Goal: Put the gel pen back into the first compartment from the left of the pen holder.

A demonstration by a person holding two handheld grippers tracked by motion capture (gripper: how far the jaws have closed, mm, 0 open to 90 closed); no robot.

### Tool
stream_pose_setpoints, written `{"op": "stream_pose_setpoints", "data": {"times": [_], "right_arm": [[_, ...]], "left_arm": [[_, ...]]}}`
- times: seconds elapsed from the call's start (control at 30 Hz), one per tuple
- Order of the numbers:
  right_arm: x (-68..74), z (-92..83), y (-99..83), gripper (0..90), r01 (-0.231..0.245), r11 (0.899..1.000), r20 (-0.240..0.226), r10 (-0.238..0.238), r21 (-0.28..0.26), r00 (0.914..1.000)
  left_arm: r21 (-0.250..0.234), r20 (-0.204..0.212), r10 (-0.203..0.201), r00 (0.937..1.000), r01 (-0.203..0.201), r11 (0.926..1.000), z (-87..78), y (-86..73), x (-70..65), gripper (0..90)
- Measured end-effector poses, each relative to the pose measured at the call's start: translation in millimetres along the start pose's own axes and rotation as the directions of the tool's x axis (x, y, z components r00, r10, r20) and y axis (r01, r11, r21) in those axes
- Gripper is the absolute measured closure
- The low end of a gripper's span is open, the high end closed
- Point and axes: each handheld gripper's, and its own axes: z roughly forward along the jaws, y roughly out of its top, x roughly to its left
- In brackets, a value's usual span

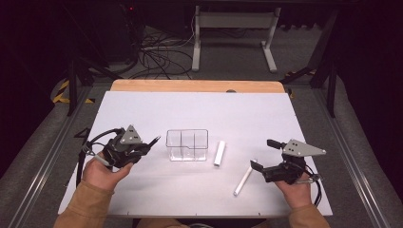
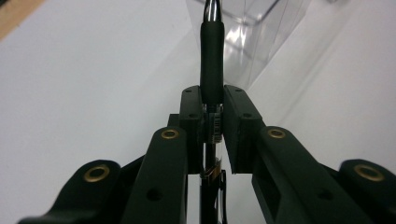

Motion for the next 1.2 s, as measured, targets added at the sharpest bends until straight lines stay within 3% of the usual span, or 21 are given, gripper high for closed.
{"op": "stream_pose_setpoints", "data": {"times": [0.2,0.33,0.7,0.87,1.07,1.13,1.2], "right_arm": [[1.2,-1.8,0.0,0.5,0.007,1.000,0.004,-0.007,-0.016,1.0000],[1.1,-2.5,0.0,0.5,0.004,1.000,0.003,-0.003,-0.017,1.0000],[2.0,-1.3,-0.6,0.7,0.011,1.000,-0.002,-0.011,-0.013,0.9999],[1.9,-1.3,-0.7,0.8,0.012,1.000,-0.002,-0.012,-0.013,0.9999],[2.5,-1.0,-1.0,0.7,0.013,1.000,-0.004,-0.013,-0.011,0.9999],[2.6,-0.9,-1.1,0.7,0.014,1.000,-0.004,-0.014,-0.010,0.9999],[2.7,-0.9,-1.1,0.7,0.015,1.000,-0.004,-0.015,-0.011,0.9999]], "left_arm": [[-0.096,0.004,-0.012,0.9999,0.013,0.9953,-8.1,7.8,0.1,79.1],[-0.132,0.003,-0.030,0.9995,0.030,0.9908,-12.2,11.6,2.0,79.1],[-0.260,0.043,-0.077,0.9961,0.086,0.9617,-20.0,15.4,10.2,79.1],[-0.322,0.073,-0.109,0.9913,0.127,0.9382,-20.3,15.4,16.2,79.1],[-0.392,0.094,-0.118,0.9886,0.146,0.9084,-17.9,17.1,21.5,79.1],[-0.410,0.133,-0.143,0.9806,0.186,0.8930,-16.1,17.9,20.2,79.1],[-0.434,0.136,-0.128,0.9824,0.175,0.8839,-14.6,18.9,21.0,79.1]]}}
